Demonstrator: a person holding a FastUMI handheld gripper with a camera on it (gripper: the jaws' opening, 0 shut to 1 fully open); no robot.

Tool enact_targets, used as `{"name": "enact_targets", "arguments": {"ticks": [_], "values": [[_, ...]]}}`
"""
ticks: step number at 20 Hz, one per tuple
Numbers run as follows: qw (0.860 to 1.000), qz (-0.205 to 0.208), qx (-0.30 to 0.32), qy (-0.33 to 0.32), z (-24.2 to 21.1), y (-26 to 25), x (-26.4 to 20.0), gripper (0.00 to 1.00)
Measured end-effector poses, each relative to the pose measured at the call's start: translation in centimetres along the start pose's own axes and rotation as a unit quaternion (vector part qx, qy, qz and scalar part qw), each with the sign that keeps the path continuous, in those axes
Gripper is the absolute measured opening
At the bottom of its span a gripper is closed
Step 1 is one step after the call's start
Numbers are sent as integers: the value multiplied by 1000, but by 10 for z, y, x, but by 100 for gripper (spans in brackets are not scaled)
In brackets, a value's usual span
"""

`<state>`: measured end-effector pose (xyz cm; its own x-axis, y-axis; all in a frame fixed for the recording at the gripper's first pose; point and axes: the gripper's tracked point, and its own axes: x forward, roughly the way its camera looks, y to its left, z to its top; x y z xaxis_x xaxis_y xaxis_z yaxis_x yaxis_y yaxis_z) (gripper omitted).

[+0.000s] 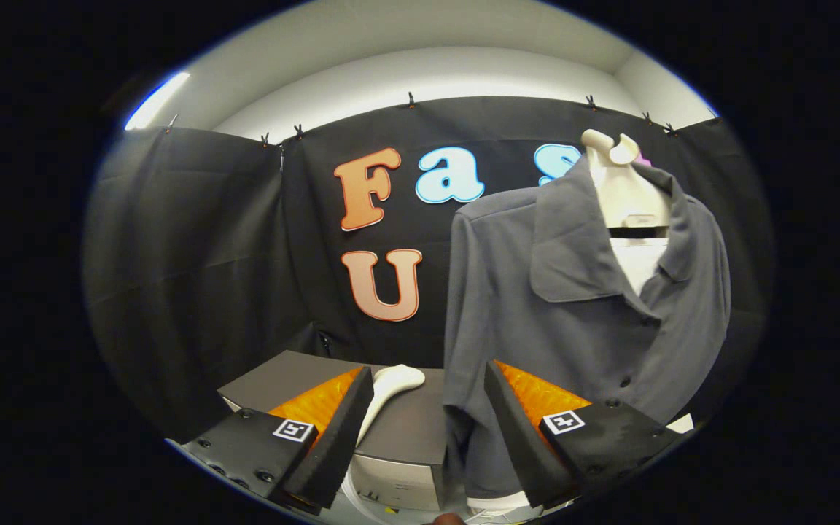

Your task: Iron the clothes twice with a garment steamer, once on the left side and once on the right side.

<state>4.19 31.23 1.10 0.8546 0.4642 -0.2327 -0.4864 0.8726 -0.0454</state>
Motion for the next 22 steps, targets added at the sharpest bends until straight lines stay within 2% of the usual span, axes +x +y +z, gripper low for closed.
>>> {"name": "enact_targets", "arguments": {"ticks": [5, 8, 14, 22], "values": [[999, 32, 1, 44, -19, 53, 40, 98], [996, 37, 11, 76, -35, 76, 67, 98], [990, 10, 12, 139, -75, 94, 122, 98], [972, -19, 17, 232, -141, 110, 178, 99]]}}
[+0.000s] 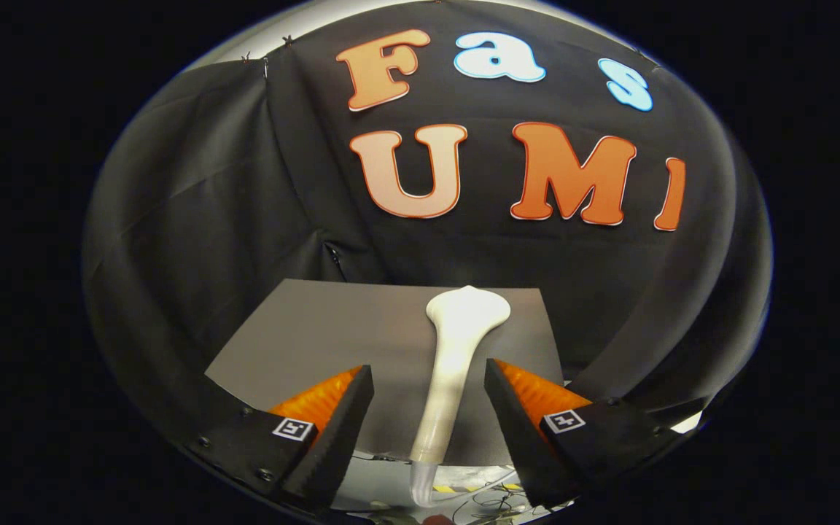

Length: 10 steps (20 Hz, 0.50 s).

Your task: Iron the clothes twice with a garment steamer, once on the left side and once on the right side.

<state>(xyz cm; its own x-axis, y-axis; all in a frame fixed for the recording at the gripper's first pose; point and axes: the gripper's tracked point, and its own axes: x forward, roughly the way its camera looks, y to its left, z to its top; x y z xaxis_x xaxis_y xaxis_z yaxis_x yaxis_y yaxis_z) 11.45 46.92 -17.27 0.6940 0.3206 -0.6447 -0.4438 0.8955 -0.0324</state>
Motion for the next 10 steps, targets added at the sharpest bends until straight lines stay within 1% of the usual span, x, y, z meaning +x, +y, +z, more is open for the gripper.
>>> {"name": "enact_targets", "arguments": {"ticks": [4, 10], "values": [[999, -23, -11, 41, -10, -6, 33, 99], [995, -59, 0, 79, -24, -27, 72, 98]]}}
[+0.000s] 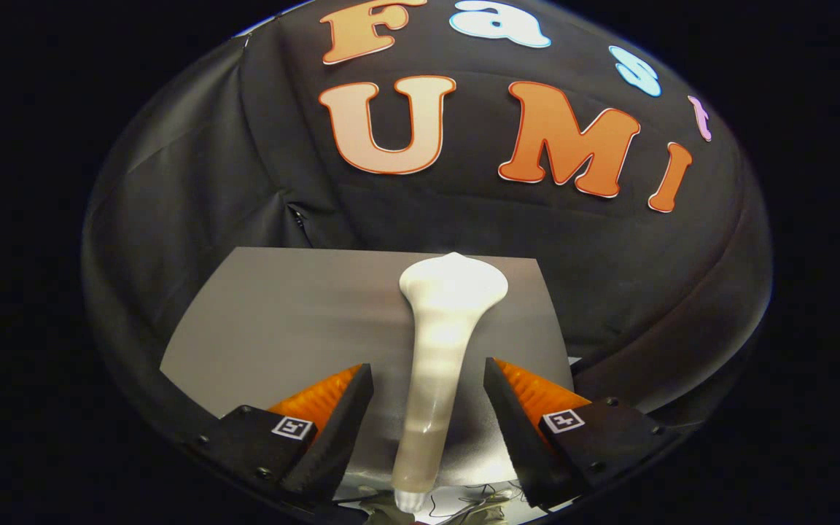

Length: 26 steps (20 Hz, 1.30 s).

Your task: Iron the clothes twice with a garment steamer, once on the left side and once on the right side.

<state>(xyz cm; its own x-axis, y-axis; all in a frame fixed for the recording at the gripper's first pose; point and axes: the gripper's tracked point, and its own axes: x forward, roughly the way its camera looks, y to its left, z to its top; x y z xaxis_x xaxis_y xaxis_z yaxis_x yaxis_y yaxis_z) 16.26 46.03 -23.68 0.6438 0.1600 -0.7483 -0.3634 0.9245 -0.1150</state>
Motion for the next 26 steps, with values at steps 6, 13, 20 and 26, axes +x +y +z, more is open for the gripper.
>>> {"name": "enact_targets", "arguments": {"ticks": [6, 13, 20, 26], "values": [[999, -9, 25, 41, -11, -11, 29, 83], [997, 0, 26, 74, -19, -7, 41, 61], [996, 3, 9, 92, -22, -5, 43, 55], [996, 3, 17, 91, -23, -6, 41, 52]]}}
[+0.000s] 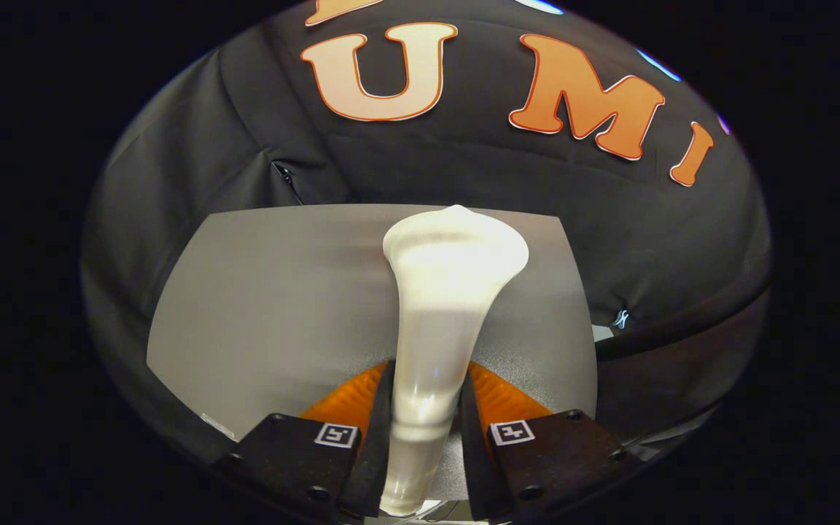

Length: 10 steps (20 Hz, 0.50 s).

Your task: Iron the clothes twice with a garment steamer, once on the left side and once on the right side.

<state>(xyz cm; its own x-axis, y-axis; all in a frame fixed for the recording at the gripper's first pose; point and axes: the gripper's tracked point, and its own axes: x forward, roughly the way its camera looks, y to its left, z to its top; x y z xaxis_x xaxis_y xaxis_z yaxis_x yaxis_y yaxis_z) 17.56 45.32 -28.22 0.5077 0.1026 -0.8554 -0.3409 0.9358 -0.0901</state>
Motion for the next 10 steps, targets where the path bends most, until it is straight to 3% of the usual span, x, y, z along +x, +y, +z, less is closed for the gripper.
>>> {"name": "enact_targets", "arguments": {"ticks": [6, 10], "values": [[998, 10, 49, -24, 2, -3, -8, 42], [996, 27, 57, -69, 3, -16, -30, 41]]}}
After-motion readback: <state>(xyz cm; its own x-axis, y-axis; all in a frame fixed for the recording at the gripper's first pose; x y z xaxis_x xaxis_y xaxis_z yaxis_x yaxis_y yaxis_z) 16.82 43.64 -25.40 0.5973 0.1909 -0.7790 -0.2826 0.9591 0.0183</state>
